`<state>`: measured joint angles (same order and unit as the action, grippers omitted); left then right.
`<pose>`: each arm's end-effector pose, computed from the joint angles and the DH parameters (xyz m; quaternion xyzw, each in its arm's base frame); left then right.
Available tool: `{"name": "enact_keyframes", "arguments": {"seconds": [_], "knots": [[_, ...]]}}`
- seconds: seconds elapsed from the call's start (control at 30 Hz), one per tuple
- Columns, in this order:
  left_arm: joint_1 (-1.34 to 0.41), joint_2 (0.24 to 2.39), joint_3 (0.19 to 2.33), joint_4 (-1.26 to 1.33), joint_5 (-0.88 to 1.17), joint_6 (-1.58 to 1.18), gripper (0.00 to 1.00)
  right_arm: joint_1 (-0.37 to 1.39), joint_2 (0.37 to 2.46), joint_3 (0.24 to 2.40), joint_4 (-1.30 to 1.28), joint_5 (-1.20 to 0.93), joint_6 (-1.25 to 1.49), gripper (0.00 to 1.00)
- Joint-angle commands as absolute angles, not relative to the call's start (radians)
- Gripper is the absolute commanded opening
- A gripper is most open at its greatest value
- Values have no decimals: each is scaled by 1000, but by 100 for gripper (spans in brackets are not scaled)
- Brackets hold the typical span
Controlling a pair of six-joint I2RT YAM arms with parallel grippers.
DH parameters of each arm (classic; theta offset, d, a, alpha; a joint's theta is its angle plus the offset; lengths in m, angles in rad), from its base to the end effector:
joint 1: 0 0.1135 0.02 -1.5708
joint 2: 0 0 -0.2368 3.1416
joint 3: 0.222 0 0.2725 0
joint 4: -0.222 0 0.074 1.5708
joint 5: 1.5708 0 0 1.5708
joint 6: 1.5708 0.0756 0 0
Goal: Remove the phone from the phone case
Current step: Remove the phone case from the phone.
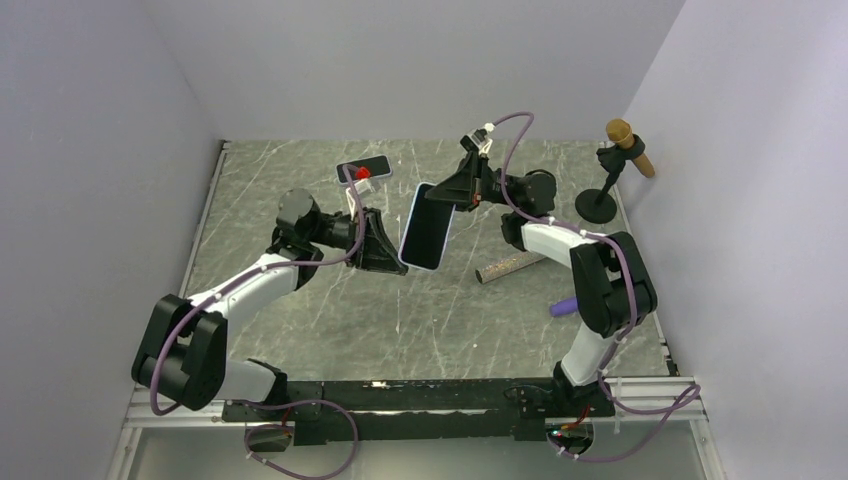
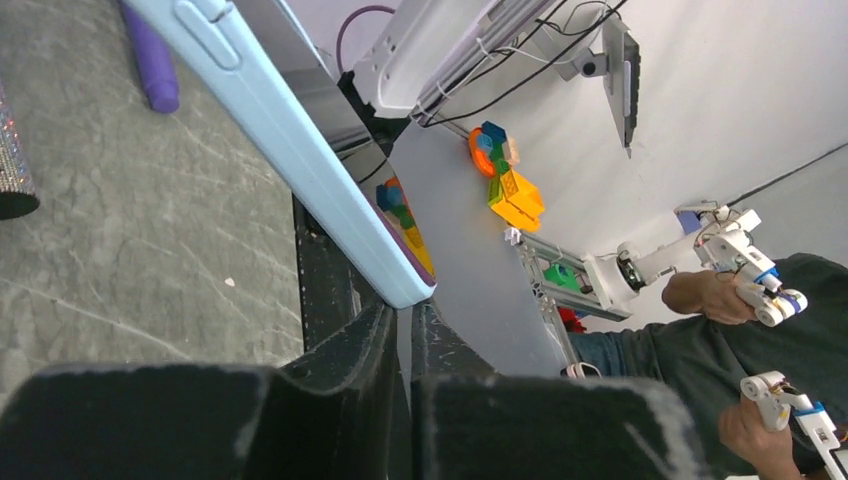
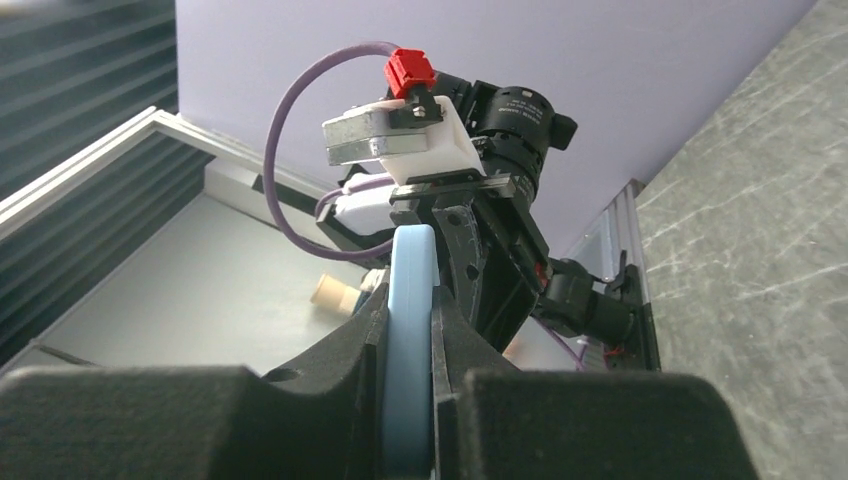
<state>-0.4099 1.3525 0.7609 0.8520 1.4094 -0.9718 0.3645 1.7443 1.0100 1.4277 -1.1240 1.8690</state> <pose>0.2510 -0.1904 0.2684 0.3648 0.5884 -0.6891 0.2140 0.3311 0.1993 0.2813 -0.1066 0.5921 0.7877 0.1326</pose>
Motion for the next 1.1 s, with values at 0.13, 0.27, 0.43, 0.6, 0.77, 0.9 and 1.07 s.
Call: {"name": "enact_keyframes", "arguments": {"seconds": [0.13,0.27,0.43,0.6,0.77,0.9,1.07], "knots": [[-415,1311,850,549,1104,-737,69,331,1529,1007,1120,-1151,1609,0],[-430,1251,823,388,1042,-680,82,326,1451,1054,823,-1168,1376,0],[-421,1173,756,456,983,-823,78,326,1399,1083,582,-1163,1203,0],[-425,1158,735,605,984,-970,82,326,1372,1082,576,-1165,1196,0],[-464,1175,724,670,993,-987,83,327,1361,1085,583,-1156,1202,0],[-504,1175,734,686,999,-977,77,327,1364,1074,623,-1147,1232,0],[-519,1162,731,673,1028,-948,80,324,1376,1067,620,-1132,1252,0]]}}
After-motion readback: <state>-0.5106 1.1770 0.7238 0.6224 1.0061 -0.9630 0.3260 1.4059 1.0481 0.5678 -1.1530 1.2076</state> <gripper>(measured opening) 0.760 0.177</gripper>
